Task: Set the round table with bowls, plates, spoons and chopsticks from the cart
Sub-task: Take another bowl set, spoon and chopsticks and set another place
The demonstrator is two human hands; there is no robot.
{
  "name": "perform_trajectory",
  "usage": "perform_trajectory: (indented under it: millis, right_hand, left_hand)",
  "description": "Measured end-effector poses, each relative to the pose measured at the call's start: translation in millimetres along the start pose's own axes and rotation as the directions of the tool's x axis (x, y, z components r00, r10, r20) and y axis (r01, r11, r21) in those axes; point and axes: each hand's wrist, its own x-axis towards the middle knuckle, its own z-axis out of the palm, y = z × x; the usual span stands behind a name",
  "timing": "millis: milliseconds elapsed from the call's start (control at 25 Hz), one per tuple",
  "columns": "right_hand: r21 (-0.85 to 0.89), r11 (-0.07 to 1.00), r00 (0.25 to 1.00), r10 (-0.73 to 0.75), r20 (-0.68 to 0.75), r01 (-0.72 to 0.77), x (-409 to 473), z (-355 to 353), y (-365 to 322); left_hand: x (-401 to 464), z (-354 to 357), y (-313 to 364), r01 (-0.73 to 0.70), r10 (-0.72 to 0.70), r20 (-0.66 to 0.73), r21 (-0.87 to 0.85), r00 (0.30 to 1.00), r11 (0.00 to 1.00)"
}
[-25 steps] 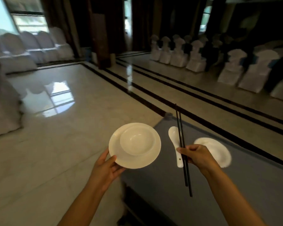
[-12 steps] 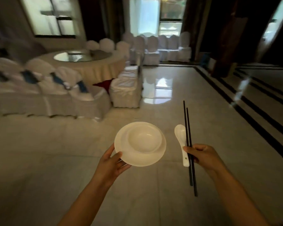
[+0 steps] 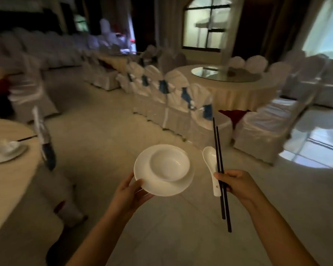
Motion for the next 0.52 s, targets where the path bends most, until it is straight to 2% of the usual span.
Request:
perform_trajectory:
  millis: [120, 280, 520]
  right_hand:
    - [-0.049, 0.999, 0.981, -0.014, 0.195, 0.024, 101.5, 47.8, -33.6]
    - [-0.105, 0.992, 0.921, -0.024, 0.390, 0.070, 209.2, 123.8, -69.6]
    - [-0.142, 0.983, 0.799, -0.008, 0.601, 0.116, 327.0, 237.5, -94.4]
  left_hand:
    - [48.4, -11.1, 27.0, -0.108, 0.102, -0.135, -0.041, 0.986, 0.993]
    - [101.4, -33.4, 60.3, -0.198, 0.160, -0.330, -0.085, 0.930, 0.976]
    - [192.9, -69.0, 106.7, -0.301, 0.219, -0.522, -0.076, 0.825, 0.951]
